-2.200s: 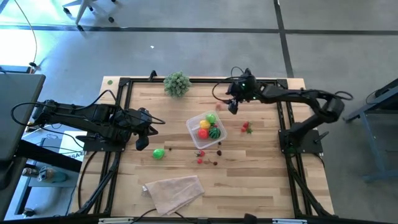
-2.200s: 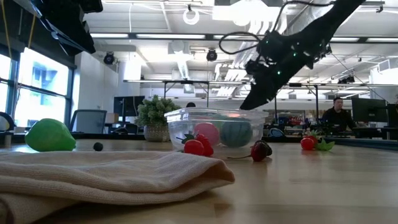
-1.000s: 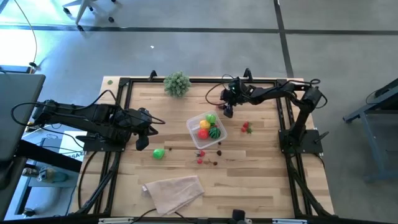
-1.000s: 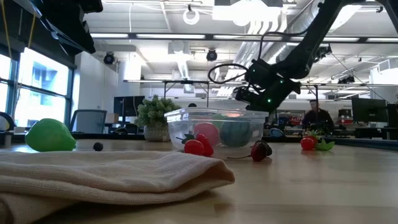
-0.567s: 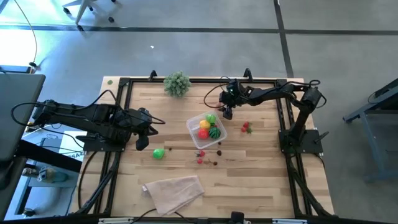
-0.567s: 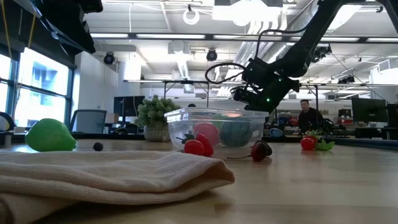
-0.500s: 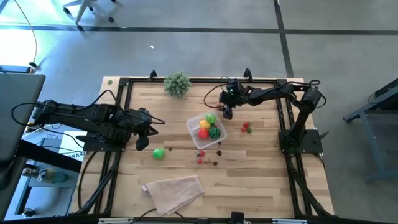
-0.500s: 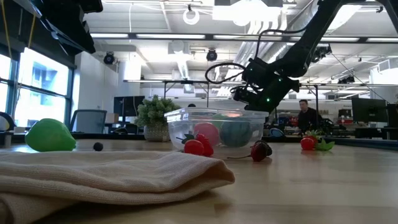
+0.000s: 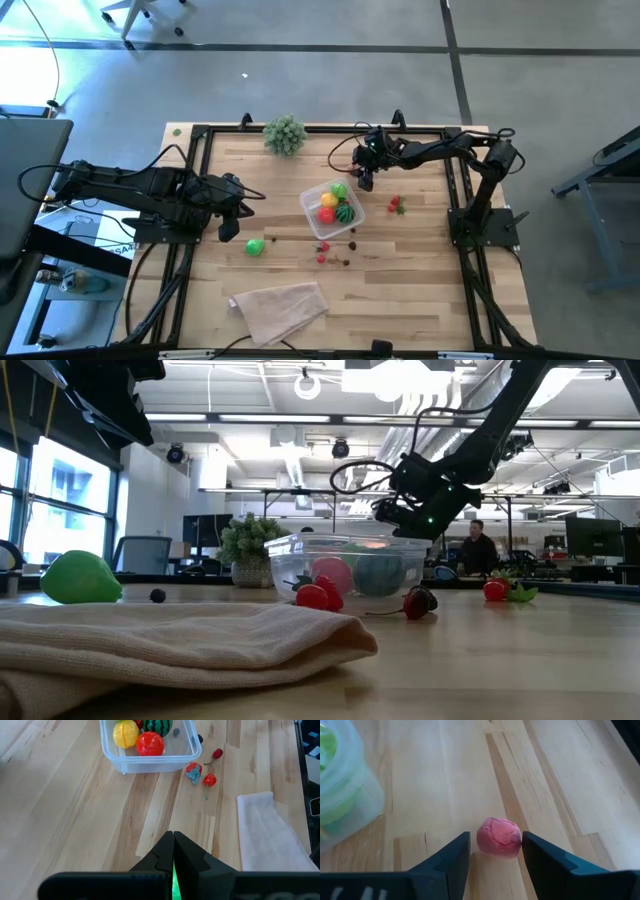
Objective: Pick and placing Produce into tupperware
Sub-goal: Put the pink peach into the transparent bin
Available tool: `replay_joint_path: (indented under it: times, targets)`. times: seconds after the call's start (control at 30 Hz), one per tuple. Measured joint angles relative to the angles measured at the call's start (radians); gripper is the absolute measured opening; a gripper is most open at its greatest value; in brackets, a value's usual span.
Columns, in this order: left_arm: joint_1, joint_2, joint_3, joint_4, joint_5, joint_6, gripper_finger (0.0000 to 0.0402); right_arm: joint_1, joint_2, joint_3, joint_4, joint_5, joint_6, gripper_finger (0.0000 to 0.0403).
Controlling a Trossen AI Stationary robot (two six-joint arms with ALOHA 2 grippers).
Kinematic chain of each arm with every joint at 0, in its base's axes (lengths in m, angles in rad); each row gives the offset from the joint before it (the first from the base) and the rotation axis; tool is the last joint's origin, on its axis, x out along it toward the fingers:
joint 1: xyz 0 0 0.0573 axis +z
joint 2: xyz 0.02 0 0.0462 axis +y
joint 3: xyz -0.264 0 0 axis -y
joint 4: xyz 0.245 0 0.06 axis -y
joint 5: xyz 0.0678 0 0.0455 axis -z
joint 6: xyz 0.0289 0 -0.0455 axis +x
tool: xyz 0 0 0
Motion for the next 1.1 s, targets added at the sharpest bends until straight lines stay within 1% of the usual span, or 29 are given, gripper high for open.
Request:
replay_joint_path:
  times: [0.67,1.1]
  targets:
    - [0.000,0.000,0.000,0.000,0.000,0.000,0.0001,0.000,0.000,0.000,-0.007,0.000,0.026,0.0101]
    - [0.000,0.000,0.000,0.000,0.000,0.000,0.0001,0.000,-0.001,-0.001,0.040,0.000,0.053,0.0096]
